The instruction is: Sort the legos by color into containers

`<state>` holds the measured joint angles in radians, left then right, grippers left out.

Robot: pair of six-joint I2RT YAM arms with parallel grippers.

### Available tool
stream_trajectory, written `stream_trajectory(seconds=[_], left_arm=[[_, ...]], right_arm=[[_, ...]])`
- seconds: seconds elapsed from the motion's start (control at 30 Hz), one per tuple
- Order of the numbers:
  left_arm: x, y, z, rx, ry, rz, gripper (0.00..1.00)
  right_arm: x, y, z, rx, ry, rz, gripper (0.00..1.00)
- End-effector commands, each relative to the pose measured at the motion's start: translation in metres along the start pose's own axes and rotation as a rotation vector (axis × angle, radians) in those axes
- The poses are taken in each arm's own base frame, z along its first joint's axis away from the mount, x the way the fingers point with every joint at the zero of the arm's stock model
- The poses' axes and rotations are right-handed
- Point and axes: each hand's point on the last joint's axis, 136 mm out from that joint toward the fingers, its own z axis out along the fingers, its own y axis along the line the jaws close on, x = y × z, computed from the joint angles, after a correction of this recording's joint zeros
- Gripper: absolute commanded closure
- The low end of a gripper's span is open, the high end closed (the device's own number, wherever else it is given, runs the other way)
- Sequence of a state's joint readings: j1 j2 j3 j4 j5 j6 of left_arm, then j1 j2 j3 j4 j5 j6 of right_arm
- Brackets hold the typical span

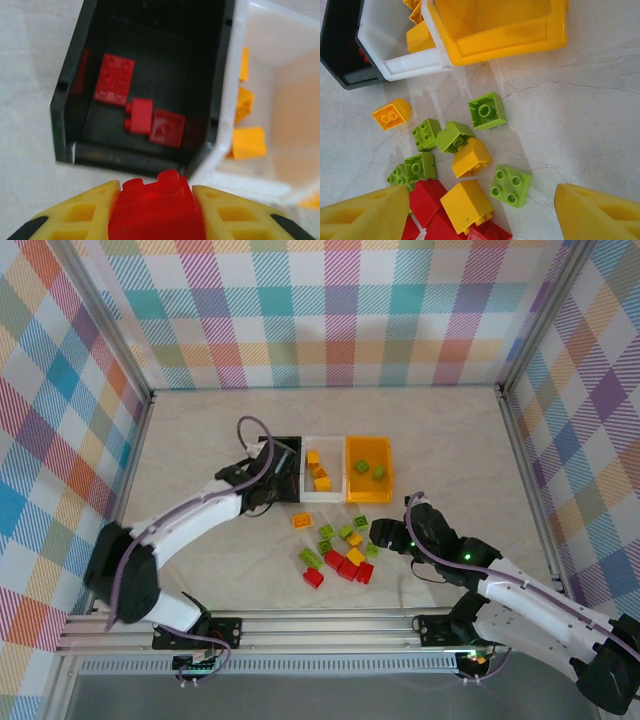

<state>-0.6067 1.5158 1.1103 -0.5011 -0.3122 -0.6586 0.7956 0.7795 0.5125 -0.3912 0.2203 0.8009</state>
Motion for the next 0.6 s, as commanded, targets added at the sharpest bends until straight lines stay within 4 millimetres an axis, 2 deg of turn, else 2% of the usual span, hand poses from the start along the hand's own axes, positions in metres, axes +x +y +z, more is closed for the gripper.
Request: stream_trajectory(seconds=[0.0,0.1,0.23,0.27,0.33,0.47,0.57], left_arm=[[-0.018,0.003,0.023,-0.066,-0.002,0.02,0.71],[-0.027,-0.003,0.041,-0.101,0.006,0.025,0.7],[-0.028,-0.006,0.062,-0.139,0.036,0.029,0.68],[-0.028,-0.007,0.064,-0.139,0.041,0.028,0.67],[-0.026,-0.01,0.068,-0.133,0.054,0.025,0.56],[-0.026,-0.019,0.063,-0.093,0.064,0.007,0.39],[-0.031,-0.036,0.041,-0.028,0.033,0.014,0.26]], right_arm=[[0.009,-0.011,0.0,0.027,0.012,0.0,0.23],[0.011,-0.011,0.0,0.024,0.019,-0.003,0.23],[0.015,-0.011,-0.001,0.012,0.04,-0.014,0.22],[0.017,-0.01,-0.001,0.007,0.046,-0.017,0.22],[0.02,-0.009,0.0,-0.005,0.06,-0.025,0.22],[0.028,-0.006,0.001,-0.029,0.096,-0.031,0.23],[0.034,-0.003,0.002,-0.046,0.116,-0.044,0.24]])
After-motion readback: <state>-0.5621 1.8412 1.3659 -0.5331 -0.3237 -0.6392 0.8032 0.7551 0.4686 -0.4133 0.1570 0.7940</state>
